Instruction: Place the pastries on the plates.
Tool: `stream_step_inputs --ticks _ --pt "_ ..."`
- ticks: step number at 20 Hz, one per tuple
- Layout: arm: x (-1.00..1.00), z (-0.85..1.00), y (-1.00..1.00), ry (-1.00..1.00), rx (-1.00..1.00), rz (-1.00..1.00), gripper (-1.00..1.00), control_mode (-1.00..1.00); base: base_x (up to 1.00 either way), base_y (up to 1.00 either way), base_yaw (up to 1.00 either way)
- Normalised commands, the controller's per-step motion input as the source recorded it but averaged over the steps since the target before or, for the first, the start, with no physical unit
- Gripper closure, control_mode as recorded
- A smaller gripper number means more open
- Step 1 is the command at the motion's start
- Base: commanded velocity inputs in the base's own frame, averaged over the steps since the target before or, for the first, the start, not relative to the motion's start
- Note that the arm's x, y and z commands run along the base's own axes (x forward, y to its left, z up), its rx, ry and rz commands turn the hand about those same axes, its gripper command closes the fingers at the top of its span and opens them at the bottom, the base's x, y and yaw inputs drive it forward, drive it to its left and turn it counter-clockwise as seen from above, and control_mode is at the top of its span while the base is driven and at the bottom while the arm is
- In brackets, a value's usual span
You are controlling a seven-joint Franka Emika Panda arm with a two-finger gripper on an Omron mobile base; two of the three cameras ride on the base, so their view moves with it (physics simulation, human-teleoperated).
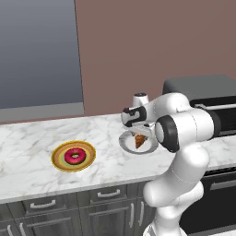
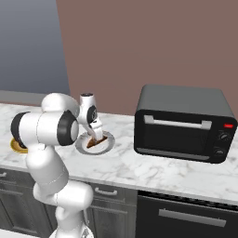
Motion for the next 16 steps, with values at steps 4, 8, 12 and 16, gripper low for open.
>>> stream_step_inputs --ticks 4,8,12,16 --pt "0.00 0.23 0.04 0.00 0.00 -0.04 -1.00 -1.00 0.00 0.00 0.00" --pt "0.00 0.59 0.16 -0.02 -0.01 -0.05 -1.00 -1.00 0.00 0.00 0.00" --pt "-0.35 0.95 0.12 -0.08 -0.04 -0.05 -1.00 -1.00 0.00 0.00 0.00" --pt "-0.80 1.00 0.01 -0.15 -0.01 -0.02 -1.00 -1.00 0.00 0.00 0.00"
